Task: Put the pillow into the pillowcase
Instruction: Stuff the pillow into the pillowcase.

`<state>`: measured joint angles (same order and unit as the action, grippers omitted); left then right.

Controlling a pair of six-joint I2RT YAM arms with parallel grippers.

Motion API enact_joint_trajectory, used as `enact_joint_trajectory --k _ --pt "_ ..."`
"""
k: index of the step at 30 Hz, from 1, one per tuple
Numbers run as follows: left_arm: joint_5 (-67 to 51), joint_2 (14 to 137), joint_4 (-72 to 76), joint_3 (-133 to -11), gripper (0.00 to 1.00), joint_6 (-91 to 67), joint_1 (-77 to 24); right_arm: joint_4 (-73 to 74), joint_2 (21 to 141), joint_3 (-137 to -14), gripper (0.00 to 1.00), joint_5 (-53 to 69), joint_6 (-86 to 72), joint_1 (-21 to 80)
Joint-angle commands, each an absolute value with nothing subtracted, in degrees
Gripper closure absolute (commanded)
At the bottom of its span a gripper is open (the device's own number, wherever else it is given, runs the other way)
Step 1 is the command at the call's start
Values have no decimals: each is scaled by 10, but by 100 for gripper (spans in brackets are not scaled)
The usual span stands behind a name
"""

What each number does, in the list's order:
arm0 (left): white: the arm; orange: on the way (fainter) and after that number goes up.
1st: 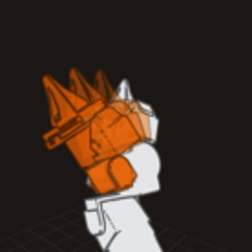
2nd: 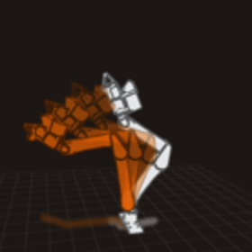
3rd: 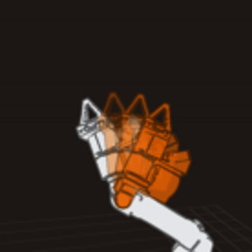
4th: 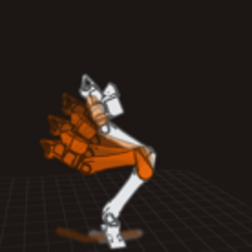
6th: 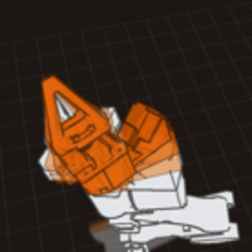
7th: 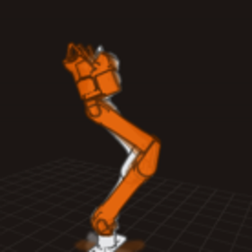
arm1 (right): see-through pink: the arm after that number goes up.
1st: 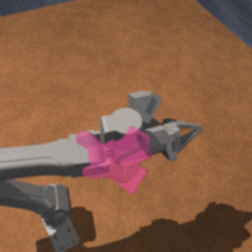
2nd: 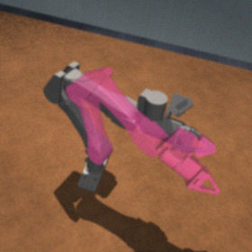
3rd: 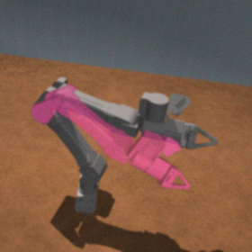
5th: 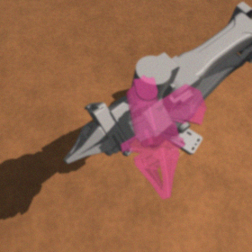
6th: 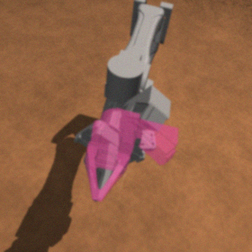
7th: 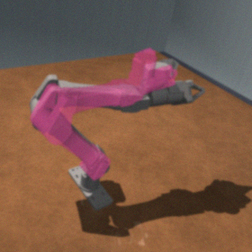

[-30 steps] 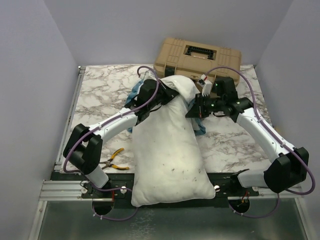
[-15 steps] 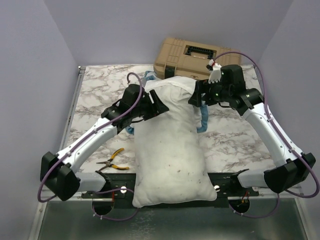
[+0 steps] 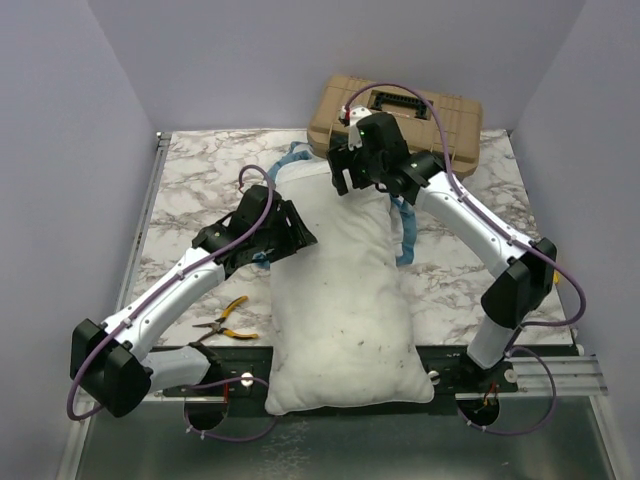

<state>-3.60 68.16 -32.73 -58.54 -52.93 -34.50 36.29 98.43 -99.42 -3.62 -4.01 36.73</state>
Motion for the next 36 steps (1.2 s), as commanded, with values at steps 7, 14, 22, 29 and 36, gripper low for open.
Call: enact_joint_trajectory --k 7,14,22,29,36 --pt "-46 688 -310 -583 40 -533 -343 355 1096 -1082 16 -213 11 362" --pt "-55 709 -246 -609 49 -551 -338 335 1094 -1062 70 -198 15 362" --pt "-103 812 46 -602 75 -681 -335 358 1037 -1097 90 -132 2 362" --pt "-30 910 244 -517 100 -807 -338 378 988 -1089 87 -54 -61 362" --pt "-4 1033 255 -512 100 -870 -348 373 941 -1011 88 -31 -64 361"
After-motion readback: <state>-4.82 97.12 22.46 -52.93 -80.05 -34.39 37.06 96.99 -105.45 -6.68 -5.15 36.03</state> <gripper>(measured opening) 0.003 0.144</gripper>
